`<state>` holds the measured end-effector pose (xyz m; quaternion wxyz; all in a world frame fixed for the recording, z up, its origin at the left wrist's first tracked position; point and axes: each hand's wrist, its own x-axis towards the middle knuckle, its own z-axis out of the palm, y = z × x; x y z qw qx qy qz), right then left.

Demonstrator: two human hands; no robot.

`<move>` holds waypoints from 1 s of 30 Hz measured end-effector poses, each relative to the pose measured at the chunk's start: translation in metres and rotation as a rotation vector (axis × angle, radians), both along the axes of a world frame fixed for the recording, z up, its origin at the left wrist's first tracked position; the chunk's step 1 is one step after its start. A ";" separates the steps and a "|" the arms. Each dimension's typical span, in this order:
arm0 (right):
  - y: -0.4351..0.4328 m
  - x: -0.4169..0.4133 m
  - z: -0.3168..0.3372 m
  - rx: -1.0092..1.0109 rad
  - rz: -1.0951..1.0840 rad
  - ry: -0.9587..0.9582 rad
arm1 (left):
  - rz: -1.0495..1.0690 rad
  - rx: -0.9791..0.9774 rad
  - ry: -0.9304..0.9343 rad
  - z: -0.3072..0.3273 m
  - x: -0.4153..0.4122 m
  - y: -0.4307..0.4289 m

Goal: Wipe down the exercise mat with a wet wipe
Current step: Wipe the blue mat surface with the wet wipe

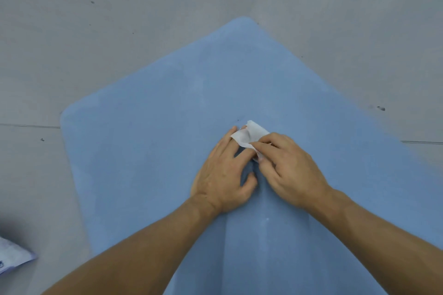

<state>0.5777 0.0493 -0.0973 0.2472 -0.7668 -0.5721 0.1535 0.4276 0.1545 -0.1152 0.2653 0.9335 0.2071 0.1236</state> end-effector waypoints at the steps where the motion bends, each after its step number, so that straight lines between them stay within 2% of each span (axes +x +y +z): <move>1: -0.003 -0.001 -0.001 -0.009 0.017 -0.077 | 0.026 -0.013 -0.022 0.000 0.000 -0.001; 4: -0.009 -0.001 -0.007 -0.089 0.059 -0.208 | 0.132 -0.031 -0.010 0.000 -0.002 -0.003; 10: -0.006 0.003 -0.017 -0.157 0.084 -0.289 | 0.194 0.107 0.105 0.000 -0.001 -0.005; 13: 0.001 0.015 -0.017 -0.187 -0.031 -0.228 | 0.187 0.122 0.123 0.000 0.000 -0.005; 20: -0.003 0.067 -0.013 -0.205 -0.231 -0.352 | 0.146 0.222 0.288 -0.001 0.003 -0.003; 24: -0.019 0.086 -0.011 -0.171 -0.431 -0.280 | 0.136 0.255 0.323 -0.005 0.004 -0.002; 28: -0.016 0.066 -0.015 -0.138 -0.296 -0.219 | 0.128 0.290 0.355 -0.008 0.005 -0.001; 30: -0.012 0.054 -0.015 -0.223 -0.244 -0.208 | 0.126 0.305 0.361 -0.009 0.006 -0.001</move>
